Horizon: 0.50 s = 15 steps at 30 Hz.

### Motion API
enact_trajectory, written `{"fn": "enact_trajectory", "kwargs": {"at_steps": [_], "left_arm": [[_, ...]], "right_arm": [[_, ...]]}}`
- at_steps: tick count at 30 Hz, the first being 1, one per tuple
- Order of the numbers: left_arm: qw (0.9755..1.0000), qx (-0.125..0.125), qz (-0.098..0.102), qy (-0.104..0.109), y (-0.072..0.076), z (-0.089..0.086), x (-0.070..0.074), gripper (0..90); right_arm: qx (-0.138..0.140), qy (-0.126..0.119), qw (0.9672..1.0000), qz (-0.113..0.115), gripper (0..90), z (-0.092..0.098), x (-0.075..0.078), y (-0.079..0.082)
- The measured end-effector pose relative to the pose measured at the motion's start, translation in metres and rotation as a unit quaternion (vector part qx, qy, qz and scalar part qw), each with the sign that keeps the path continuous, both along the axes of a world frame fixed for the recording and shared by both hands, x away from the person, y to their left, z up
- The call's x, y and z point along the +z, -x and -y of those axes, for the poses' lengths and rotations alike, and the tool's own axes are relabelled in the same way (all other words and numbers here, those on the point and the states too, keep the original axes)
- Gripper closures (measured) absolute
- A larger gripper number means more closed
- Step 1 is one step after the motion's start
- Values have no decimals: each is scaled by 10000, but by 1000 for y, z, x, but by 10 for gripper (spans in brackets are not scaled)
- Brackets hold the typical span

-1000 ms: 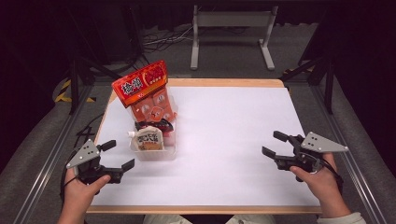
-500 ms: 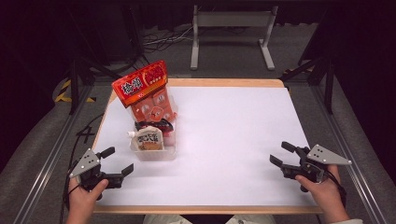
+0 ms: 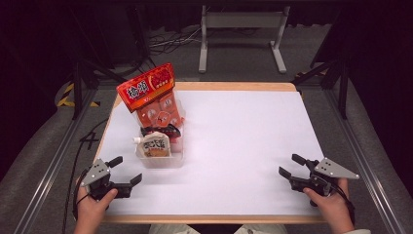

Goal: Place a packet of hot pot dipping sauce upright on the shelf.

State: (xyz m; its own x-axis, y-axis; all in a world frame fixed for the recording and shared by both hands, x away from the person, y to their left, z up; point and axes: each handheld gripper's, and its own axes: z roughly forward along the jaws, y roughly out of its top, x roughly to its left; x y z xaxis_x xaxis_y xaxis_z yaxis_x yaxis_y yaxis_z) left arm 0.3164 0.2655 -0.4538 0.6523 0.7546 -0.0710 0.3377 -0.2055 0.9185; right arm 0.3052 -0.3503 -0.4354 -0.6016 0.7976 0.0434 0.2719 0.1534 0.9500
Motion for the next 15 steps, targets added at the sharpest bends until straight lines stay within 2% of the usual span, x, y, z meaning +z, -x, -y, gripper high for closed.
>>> {"fn": "enact_trajectory", "kwargs": {"at_steps": [3, 5, 15], "left_arm": [[9999, 0, -72, -117, -1, 2, -3, 29], [10000, 21, -80, -54, -1, 2, -3, 29], [10000, 26, -56, 22, 0, 3, -1, 28]], "right_arm": [[43, -68, 9999, -127, 268, -2, -4, 1], [37, -48, 9998, -186, 267, -3, -6, 1], [28, -65, 9999, -132, 261, -3, -5, 1]]}}
